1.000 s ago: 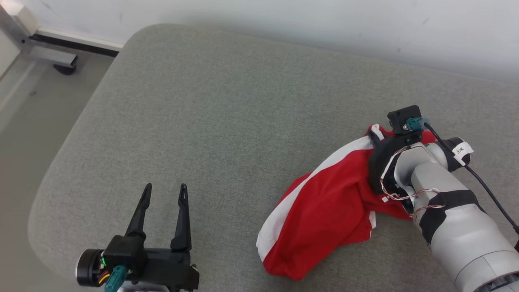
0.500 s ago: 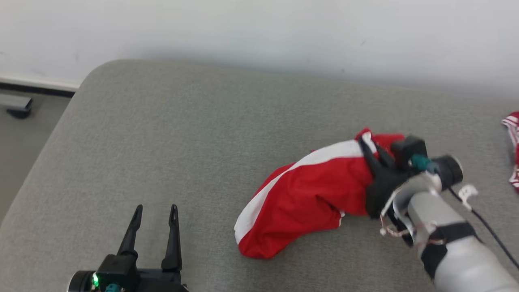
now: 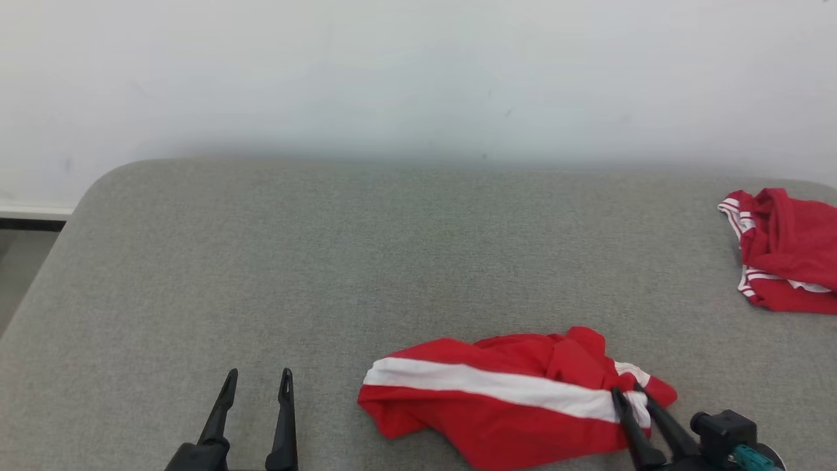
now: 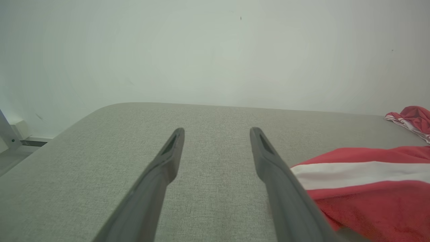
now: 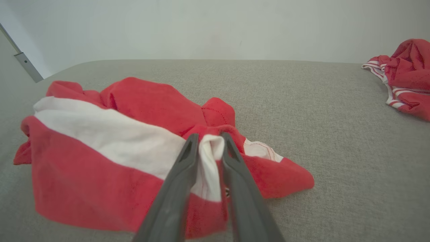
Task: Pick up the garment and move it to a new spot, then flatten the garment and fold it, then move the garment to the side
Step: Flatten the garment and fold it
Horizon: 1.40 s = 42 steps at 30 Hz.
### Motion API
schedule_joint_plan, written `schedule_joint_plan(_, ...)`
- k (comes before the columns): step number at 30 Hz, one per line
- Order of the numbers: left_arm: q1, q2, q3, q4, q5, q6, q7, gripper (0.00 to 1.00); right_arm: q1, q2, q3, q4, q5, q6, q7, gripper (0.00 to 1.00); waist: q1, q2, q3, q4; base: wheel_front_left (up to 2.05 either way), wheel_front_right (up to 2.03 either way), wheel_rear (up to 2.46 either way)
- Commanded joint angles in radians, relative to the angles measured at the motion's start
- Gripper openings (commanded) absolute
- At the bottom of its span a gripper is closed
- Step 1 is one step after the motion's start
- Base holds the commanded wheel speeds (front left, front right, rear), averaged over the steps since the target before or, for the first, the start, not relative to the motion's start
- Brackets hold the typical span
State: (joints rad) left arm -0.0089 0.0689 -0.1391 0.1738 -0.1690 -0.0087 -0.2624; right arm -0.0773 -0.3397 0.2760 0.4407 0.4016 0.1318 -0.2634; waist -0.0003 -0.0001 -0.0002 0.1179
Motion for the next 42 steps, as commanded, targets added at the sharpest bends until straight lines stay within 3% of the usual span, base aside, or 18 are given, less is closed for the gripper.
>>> schedule_joint_plan(1,0.012,0.0,0.001,0.003,-0.001,0.0,-0.003,1.0,0.01,0.008,-0.019,-0.023,0.002,-0.003,-0.001,1.0,0.0003,0.0001,-0.013,-0.018,0.0,0.0,0.0)
schedule_joint_plan(8,0.014,0.002,0.006,0.007,-0.002,-0.007,-0.003,1.0,0.085,0.025,-0.09,-0.14,0.005,-0.003,0.0,1.0,0.0003,0.0001,-0.019,-0.037,0.0,0.0,0.0)
schedule_joint_plan(12,0.006,0.001,0.005,0.006,0.001,-0.006,-0.003,1.0,0.082,0.004,-0.106,-0.193,0.0,-0.003,0.027,1.0,0.0003,0.0001,-0.018,-0.039,0.0,0.0,0.0)
schedule_joint_plan(20,0.003,0.001,0.003,0.01,0.006,-0.007,-0.003,1.0,0.041,-0.015,-0.127,-0.187,0.005,-0.003,0.14,1.0,0.0003,0.0001,-0.022,-0.025,0.0,0.0,0.0)
schedule_joint_plan(28,0.008,-0.004,-0.005,0.007,0.001,-0.005,-0.003,1.0,0.014,-0.012,-0.113,-0.081,0.01,-0.003,0.243,1.0,0.0003,0.0001,-0.018,-0.015,0.0,0.0,0.0)
schedule_joint_plan(34,-0.003,-0.005,-0.012,0.011,0.006,-0.007,-0.003,1.0,-0.064,0.006,-0.154,0.076,0.081,-0.003,0.286,1.0,0.0003,0.0001,-0.012,-0.001,0.0,0.0,0.0)
schedule_joint_plan(42,-0.009,-0.004,-0.018,0.014,0.008,-0.01,-0.003,1.0,-0.172,-0.014,-0.012,0.253,0.053,-0.003,0.431,1.0,0.0003,0.0001,0.0,0.026,0.0,0.0,0.0)
